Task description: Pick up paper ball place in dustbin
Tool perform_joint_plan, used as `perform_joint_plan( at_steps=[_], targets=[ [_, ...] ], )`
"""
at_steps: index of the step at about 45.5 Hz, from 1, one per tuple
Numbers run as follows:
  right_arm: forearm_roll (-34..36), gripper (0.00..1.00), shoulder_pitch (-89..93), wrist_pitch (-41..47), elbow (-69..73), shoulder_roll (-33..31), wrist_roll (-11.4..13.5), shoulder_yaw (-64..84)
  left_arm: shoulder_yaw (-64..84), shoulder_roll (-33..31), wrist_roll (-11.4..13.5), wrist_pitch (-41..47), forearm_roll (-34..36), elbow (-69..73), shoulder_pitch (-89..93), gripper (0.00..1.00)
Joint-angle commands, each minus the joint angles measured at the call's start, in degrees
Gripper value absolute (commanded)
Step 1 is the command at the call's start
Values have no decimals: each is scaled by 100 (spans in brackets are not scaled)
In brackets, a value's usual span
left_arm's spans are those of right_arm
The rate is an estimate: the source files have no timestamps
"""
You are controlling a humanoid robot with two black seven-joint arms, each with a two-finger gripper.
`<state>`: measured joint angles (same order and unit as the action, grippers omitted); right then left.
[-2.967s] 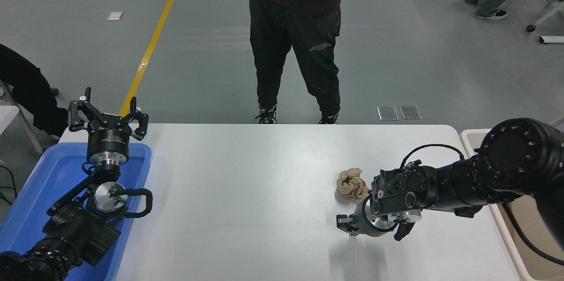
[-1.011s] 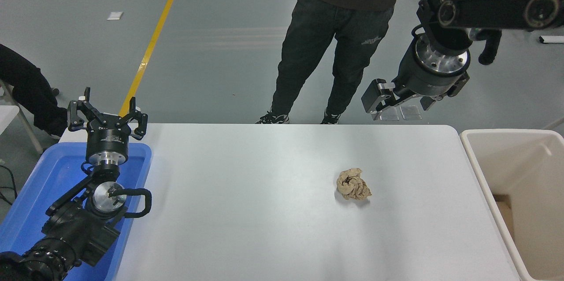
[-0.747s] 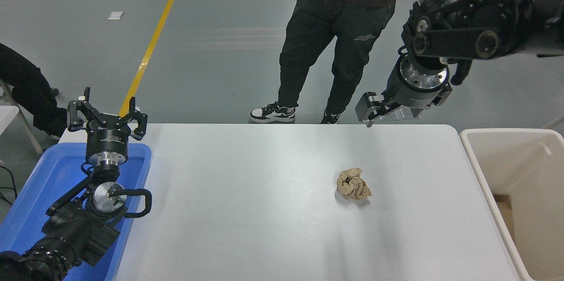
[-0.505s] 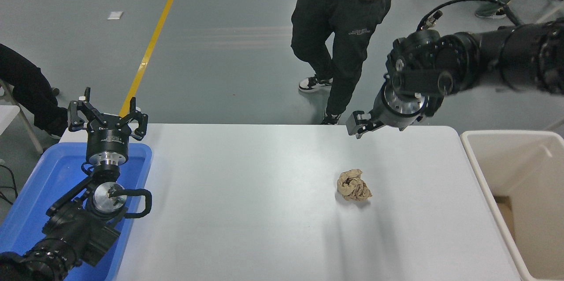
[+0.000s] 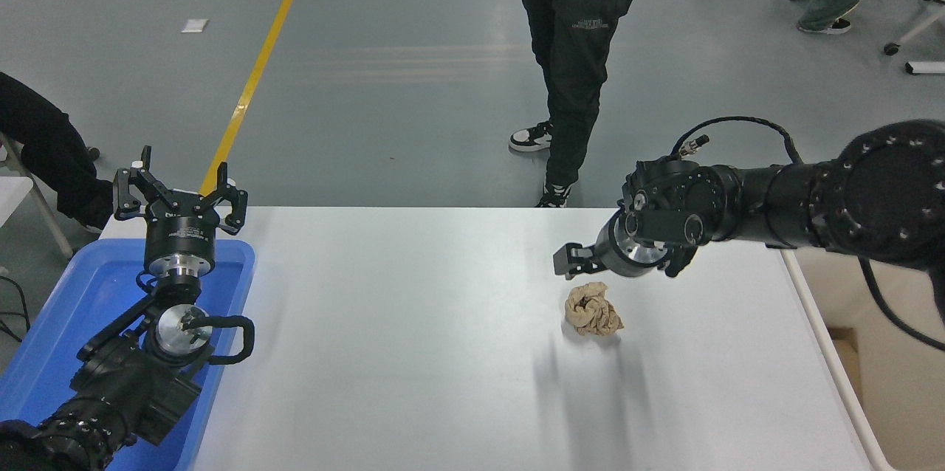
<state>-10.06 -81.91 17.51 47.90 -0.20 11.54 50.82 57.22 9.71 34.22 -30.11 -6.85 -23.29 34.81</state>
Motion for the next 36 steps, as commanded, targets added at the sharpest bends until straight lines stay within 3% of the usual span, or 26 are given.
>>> perform_joint_plan(
  at_steps=[1,36],
  targets=[
    [-294,100,764,-546,-456,20,-3,-239,0,5,-3,5,0,0,-1,99],
    [-567,99,1494,-1136,-843,20,-3,-863,0,5,5,-3,0,0,-1,99]
  ],
)
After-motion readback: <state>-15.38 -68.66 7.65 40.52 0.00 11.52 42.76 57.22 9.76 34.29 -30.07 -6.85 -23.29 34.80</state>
